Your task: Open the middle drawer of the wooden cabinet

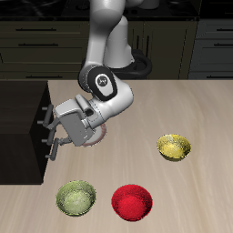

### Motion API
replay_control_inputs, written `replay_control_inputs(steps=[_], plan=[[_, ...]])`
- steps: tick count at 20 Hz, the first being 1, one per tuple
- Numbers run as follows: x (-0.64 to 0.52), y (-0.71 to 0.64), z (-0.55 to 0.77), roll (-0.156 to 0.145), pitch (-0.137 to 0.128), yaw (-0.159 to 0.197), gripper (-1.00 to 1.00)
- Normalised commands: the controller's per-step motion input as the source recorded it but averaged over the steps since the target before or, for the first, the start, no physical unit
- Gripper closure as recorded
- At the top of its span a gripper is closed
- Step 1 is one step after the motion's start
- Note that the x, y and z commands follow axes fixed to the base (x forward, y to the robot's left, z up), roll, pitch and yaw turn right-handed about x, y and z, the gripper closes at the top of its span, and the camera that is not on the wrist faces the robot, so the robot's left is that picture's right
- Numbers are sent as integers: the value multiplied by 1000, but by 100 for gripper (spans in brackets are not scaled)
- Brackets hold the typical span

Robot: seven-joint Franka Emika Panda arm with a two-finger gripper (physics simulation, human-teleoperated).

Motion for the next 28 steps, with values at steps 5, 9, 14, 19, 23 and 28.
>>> replay_control_inputs(steps=[5,9,14,19,23,28], plan=[[-148,-286,12,-59,-41,26,-100],[-142,-175,111,-48,-79,31,-100],[-139,-214,77,-43,-10,-7,-100],[-44,-129,119,-21,-6,-25,-100],[-64,-221,-23,-34,16,13,-100],[15,-171,68,13,-15,-8,-100]])
